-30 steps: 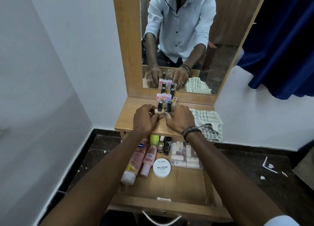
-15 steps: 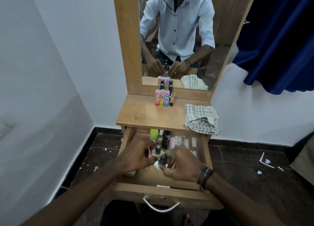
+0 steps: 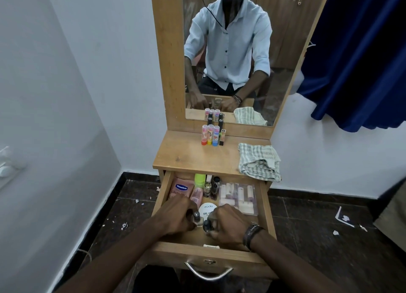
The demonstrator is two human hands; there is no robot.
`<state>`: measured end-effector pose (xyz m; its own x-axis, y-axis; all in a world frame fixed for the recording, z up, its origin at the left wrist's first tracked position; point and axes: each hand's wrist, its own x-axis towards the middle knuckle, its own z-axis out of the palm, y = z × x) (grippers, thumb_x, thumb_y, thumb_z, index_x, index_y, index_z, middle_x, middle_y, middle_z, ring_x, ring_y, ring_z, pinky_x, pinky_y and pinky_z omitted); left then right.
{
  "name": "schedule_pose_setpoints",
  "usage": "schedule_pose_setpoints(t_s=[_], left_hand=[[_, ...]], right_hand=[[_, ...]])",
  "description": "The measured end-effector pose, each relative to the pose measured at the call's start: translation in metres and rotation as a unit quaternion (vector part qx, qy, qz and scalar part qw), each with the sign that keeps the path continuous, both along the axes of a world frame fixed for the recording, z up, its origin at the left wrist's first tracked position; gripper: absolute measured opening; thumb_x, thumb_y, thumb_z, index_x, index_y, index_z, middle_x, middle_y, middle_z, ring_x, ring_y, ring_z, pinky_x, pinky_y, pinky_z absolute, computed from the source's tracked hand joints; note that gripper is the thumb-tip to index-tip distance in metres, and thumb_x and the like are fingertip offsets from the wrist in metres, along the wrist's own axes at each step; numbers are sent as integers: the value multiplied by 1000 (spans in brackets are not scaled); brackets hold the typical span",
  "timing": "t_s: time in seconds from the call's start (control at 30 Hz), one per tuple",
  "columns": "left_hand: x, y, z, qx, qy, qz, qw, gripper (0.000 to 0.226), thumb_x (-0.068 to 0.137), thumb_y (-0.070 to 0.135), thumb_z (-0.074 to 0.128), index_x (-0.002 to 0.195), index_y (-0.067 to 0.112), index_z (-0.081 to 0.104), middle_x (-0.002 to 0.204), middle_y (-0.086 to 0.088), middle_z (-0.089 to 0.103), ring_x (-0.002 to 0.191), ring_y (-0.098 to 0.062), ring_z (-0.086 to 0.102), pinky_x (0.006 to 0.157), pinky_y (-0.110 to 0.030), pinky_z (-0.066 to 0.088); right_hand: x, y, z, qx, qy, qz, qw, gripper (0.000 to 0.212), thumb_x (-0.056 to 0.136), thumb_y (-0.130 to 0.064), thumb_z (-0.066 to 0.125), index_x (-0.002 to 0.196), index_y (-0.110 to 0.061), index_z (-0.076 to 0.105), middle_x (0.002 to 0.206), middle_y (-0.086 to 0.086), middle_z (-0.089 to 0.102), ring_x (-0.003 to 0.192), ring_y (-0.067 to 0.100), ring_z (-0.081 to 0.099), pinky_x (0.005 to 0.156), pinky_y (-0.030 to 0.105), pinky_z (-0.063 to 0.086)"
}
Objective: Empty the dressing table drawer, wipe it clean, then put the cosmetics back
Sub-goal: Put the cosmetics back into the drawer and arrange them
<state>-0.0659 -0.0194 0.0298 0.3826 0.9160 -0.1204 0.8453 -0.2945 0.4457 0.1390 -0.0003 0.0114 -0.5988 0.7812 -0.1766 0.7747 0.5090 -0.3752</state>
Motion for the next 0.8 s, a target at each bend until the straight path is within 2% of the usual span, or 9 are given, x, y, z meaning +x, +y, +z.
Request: schedule_pose_setpoints(t_s=[0.13, 0.23, 0.33, 0.4, 0.57, 0.7, 0.77, 0.8], left_hand=[[-1, -2, -1, -11, 9, -10, 1000, 24, 74, 26, 75, 98, 23, 74, 93, 6, 73, 78, -4, 60, 60, -6, 35], [1, -3, -2, -7, 27, -13, 1000, 27, 75, 26, 75, 101, 21, 74, 96, 3, 74, 76, -4, 57, 58, -6, 33], [4, -4, -5, -2, 43, -8, 999, 30, 77, 28, 74, 107, 22, 73, 101, 2, 74, 86, -10, 64, 72, -19, 50], [6, -4, -6, 1, 60, -11, 998, 30, 79, 27, 73, 109, 23, 73, 104, 0, 74, 94, -16, 66, 82, -29, 55], [9, -5, -7, 1, 77, -9, 997, 30, 83, 26, 73, 112, 23, 71, 109, 0, 72, 99, -16, 65, 84, -28, 53], [5, -2, 4, -24, 65, -9, 998, 24, 82, 19, 71, 106, 21, 70, 104, 0, 71, 93, -16, 64, 74, -21, 47], [-3, 6, 23, -33, 73, -14, 997, 27, 81, 16, 73, 108, 22, 69, 102, 2, 70, 89, -14, 63, 66, -18, 43], [-8, 14, 34, -31, 67, -13, 997, 25, 79, 14, 73, 102, 25, 69, 99, 4, 70, 86, -13, 63, 64, -19, 44]], right_hand=[[-1, -2, 0, -5, 9, -14, 1000, 22, 74, -35, 70, 89, -19, 72, 80, -3, 72, 72, 15, 66, 63, 33, 57], [0, -2, 0, -11, 11, -27, 1000, 21, 75, -33, 73, 90, -19, 71, 79, -4, 72, 71, 12, 67, 64, 33, 58], [1, -3, 2, -24, 7, -31, 999, 20, 75, -32, 74, 91, -20, 70, 78, -5, 72, 70, 10, 66, 66, 32, 58], [3, -3, 3, -30, 5, -34, 999, 21, 75, -32, 76, 92, -20, 70, 78, -5, 72, 70, 9, 66, 67, 32, 59], [4, -1, 4, -54, -6, -53, 997, 31, 71, -35, 81, 96, -20, 70, 82, -4, 73, 75, 9, 67, 72, 35, 58], [10, 1, 23, -77, -45, -42, 995, 47, 70, -35, 83, 109, -19, 64, 93, -3, 72, 88, 14, 65, 78, 33, 54], [14, 8, 46, -94, -64, -46, 992, 48, 71, -34, 84, 110, -16, 64, 95, -3, 69, 86, 13, 63, 78, 29, 52], [16, 14, 61, -97, -61, -55, 992, 46, 72, -32, 84, 109, -15, 65, 92, -5, 69, 84, 12, 64, 78, 28, 53]])
